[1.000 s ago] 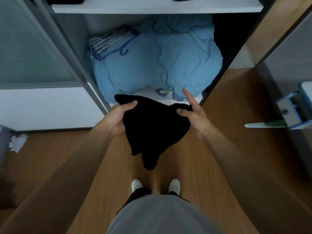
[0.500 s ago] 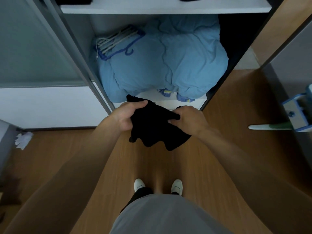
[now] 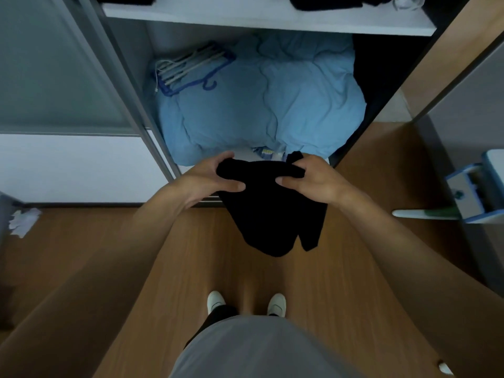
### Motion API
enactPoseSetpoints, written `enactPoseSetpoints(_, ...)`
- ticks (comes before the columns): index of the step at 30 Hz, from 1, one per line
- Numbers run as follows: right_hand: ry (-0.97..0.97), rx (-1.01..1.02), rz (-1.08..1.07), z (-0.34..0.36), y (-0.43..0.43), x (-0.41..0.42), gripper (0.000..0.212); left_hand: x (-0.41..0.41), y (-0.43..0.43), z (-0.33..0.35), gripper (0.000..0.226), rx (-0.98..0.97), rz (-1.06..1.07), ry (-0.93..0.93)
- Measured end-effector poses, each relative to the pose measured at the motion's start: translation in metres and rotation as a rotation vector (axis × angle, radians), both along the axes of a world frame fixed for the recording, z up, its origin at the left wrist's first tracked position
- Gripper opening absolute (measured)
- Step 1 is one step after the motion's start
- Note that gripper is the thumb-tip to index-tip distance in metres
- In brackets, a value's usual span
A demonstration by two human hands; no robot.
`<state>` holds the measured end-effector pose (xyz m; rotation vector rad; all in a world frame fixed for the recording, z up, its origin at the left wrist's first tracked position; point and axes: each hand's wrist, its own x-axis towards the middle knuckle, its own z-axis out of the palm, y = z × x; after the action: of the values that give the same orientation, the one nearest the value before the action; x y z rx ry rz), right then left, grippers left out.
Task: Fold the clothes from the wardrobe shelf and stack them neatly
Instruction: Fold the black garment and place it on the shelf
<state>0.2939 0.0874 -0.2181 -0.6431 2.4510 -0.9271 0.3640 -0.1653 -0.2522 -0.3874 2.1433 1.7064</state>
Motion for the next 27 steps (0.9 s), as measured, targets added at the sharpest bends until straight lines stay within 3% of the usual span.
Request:
enactPoseSetpoints(2, -0.007, -0.021, -0.038, 0.0, -0.002, 0.002, 0.045, -0.007, 0.007, 0.002, 0.077, -0.243, 0.009, 0.066)
enactPoseSetpoints(7, 0.087, 0.09, -0.109, 0.0, -0.008, 0.004, 0.049, -0.02, 0.009, 0.01, 0.013, -0.598, 0.18, 0.273)
enactPoseSetpoints(12, 0.188, 0.26, -0.096, 0.004, -0.006, -0.009, 0.028, -0.025, -0.015, 0.018, 0.012, -0.711, 0.253, 0.43)
enactPoseSetpoints(15, 0.21, 0.239, -0.116, 0.01, -0.007, -0.016, 0.024, -0.024, -0.031, 0.026, 0.014, -0.533, 0.286, 0.486)
enactPoseSetpoints(18, 0.175, 0.077, -0.124, 0.019, -0.009, -0.02, 0.024, -0.02, -0.043, 0.036, 0.01, -0.203, 0.404, 0.383)
enactPoseSetpoints(23, -0.189, -0.362, -0.265, 0.038, -0.008, -0.026, 0.031, -0.018, -0.063, 0.045, 0.017, 0.057, 0.474, 0.274)
enactPoseSetpoints(26, -0.6, -0.909, -0.391, 0.032, -0.011, -0.02, 0.026, -0.023, -0.068, 0.05, 0.026, 0.249, 0.512, 0.245)
enactPoseSetpoints(27, -0.715, -0.96, -0.412, 0.024, -0.013, -0.011, 0.028, -0.024, -0.067, 0.051, 0.027, 0.292, 0.513, 0.219)
